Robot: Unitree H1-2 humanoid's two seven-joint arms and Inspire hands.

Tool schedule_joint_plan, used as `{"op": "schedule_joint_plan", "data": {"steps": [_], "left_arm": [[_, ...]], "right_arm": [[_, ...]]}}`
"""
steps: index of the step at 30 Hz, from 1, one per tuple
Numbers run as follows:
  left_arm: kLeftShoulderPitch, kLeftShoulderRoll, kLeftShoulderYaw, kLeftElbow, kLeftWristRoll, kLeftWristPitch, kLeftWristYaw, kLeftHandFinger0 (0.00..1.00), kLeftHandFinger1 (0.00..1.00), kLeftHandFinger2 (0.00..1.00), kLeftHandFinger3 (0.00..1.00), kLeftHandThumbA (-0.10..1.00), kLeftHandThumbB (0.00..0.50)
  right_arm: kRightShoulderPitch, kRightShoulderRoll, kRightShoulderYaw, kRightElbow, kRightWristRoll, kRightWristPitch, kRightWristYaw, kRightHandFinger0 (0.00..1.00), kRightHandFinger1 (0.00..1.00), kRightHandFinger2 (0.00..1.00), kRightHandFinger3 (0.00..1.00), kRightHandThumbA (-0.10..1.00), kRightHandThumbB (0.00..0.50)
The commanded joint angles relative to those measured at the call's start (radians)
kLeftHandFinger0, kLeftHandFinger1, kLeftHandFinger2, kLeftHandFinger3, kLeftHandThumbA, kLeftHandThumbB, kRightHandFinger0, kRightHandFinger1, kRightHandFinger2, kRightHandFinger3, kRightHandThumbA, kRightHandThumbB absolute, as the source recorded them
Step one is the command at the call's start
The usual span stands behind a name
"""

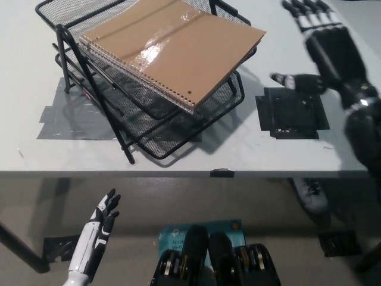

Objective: A person hands a notebook to the robot and the robot grabs it with its right hand and places it in the file tray kept in the centre of the desk infront of it.

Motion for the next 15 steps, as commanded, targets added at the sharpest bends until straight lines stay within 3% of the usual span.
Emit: {"op": "schedule_joint_plan", "data": {"steps": [1,5,7,9,10,12,13,14,15], "left_arm": [[-0.077,0.035,0.006,-0.050,0.005,-0.022,-0.003,0.97,1.00,1.00,1.00,1.00,0.297],[-0.081,0.033,0.004,-0.057,0.003,-0.013,-0.007,0.99,1.00,1.00,1.00,1.00,0.298],[-0.087,0.034,0.004,-0.060,0.004,-0.010,-0.008,0.99,1.00,1.00,1.00,1.00,0.296],[-0.095,0.033,0.003,-0.061,0.004,-0.008,-0.008,0.99,1.00,1.00,1.00,1.00,0.296],[-0.097,0.033,0.002,-0.062,0.003,-0.005,-0.010,0.99,1.00,1.00,1.00,1.00,0.302],[-0.099,0.030,-0.001,-0.065,0.004,0.002,-0.012,0.99,1.00,1.00,1.00,1.00,0.312],[-0.100,0.029,-0.001,-0.065,0.005,0.001,-0.011,0.99,1.00,1.00,1.00,1.00,0.312],[-0.098,0.026,-0.003,-0.066,0.007,0.001,-0.010,0.98,1.00,1.00,1.00,1.00,0.312],[-0.094,0.025,-0.004,-0.070,0.009,0.002,-0.010,0.97,1.00,1.00,1.00,1.00,0.305]], "right_arm": [[-0.309,-0.779,-0.300,-1.111,1.272,0.423,0.627,1.00,1.00,1.00,1.00,0.76,0.500],[-0.268,-0.782,-0.304,-1.113,1.261,0.423,0.622,1.00,1.00,1.00,1.00,0.67,0.500],[-0.246,-0.793,-0.312,-1.123,1.263,0.423,0.593,1.00,1.00,1.00,1.00,0.70,0.500],[-0.210,-0.795,-0.340,-1.140,1.239,0.405,0.546,1.00,1.00,1.00,1.00,0.87,0.500],[-0.174,-0.785,-0.359,-1.156,1.208,0.385,0.496,1.00,1.00,1.00,1.00,0.94,0.477],[-0.034,-0.696,-0.390,-1.216,1.089,0.300,0.304,1.00,1.00,1.00,1.00,1.00,0.404],[0.009,-0.666,-0.393,-1.228,1.059,0.261,0.251,1.00,1.00,1.00,1.00,1.00,0.404],[0.097,-0.614,-0.382,-1.234,1.033,0.156,0.163,1.00,1.00,1.00,1.00,0.95,0.401],[0.175,-0.562,-0.349,-1.234,1.024,0.061,0.096,1.00,1.00,1.00,1.00,0.83,0.423]]}}
